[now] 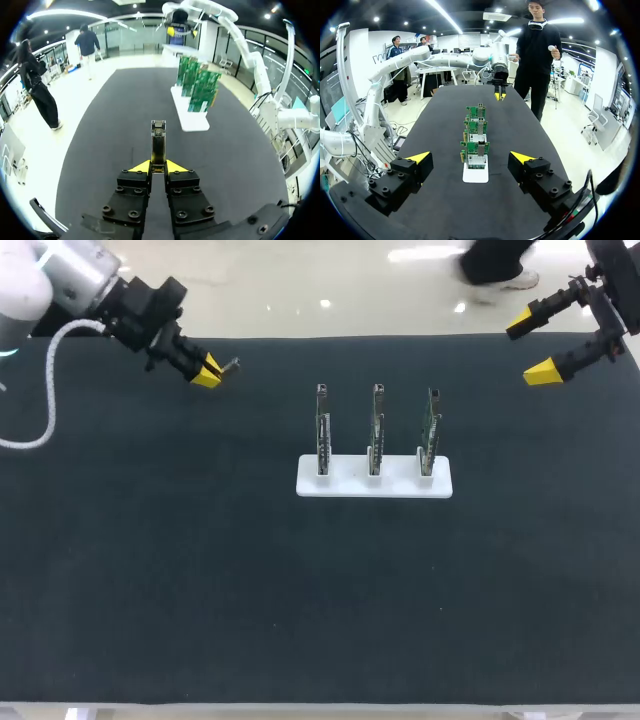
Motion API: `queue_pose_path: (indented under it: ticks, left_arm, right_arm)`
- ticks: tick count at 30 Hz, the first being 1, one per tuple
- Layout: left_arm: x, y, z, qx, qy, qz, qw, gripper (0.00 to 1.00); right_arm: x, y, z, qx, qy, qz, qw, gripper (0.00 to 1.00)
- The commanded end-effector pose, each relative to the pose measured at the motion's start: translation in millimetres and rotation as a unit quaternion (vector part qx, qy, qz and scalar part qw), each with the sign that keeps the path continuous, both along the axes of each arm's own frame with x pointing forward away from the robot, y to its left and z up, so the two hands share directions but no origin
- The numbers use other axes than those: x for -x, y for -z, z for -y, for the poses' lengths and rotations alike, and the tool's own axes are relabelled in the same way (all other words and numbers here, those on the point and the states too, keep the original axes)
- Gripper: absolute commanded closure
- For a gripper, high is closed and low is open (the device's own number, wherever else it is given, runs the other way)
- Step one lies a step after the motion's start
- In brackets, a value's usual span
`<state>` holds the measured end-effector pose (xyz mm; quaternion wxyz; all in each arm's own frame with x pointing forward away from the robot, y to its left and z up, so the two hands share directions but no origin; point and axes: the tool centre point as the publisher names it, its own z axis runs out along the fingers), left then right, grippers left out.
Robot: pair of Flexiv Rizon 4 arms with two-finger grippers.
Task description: Pick up the optical module with the left hand, and insert it into the network port with the right hand.
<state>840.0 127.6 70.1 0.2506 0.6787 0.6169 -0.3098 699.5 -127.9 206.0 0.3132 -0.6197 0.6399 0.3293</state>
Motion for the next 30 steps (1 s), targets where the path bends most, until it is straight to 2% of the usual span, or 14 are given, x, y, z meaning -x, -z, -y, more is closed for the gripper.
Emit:
queue_pose_path:
  ticks: [1,16,20,24,30]
  left_arm:
    - [6.8,-2.2,-5.8,0.012,-0.004,-0.007,1.000,1.00]
    - [6.8,-2.2,-5.8,0.012,-0.004,-0.007,1.000,1.00]
    - [15.3,-14.1,8.3,0.104,0.003,-0.015,0.994,1.00]
    - [28.3,-35.8,33.7,0.177,-0.009,-0.029,0.984,1.00]
    - [46.7,-62.6,65.8,0.232,-0.037,-0.042,0.971,1.00]
  right_arm:
    - [-0.4,-0.2,-0.2,0.000,0.000,0.000,1.000,0.00]
    - [-0.4,-0.2,-0.2,0.000,0.000,0.000,1.000,0.00]
    - [-0.4,-0.2,-0.2,0.000,0.000,0.000,1.000,0.00]
    - [-0.4,-0.2,-0.2,0.000,0.000,0.000,1.000,0.00]
    - [-0.4,-0.2,-0.2,0.000,0.000,0.000,1.000,0.00]
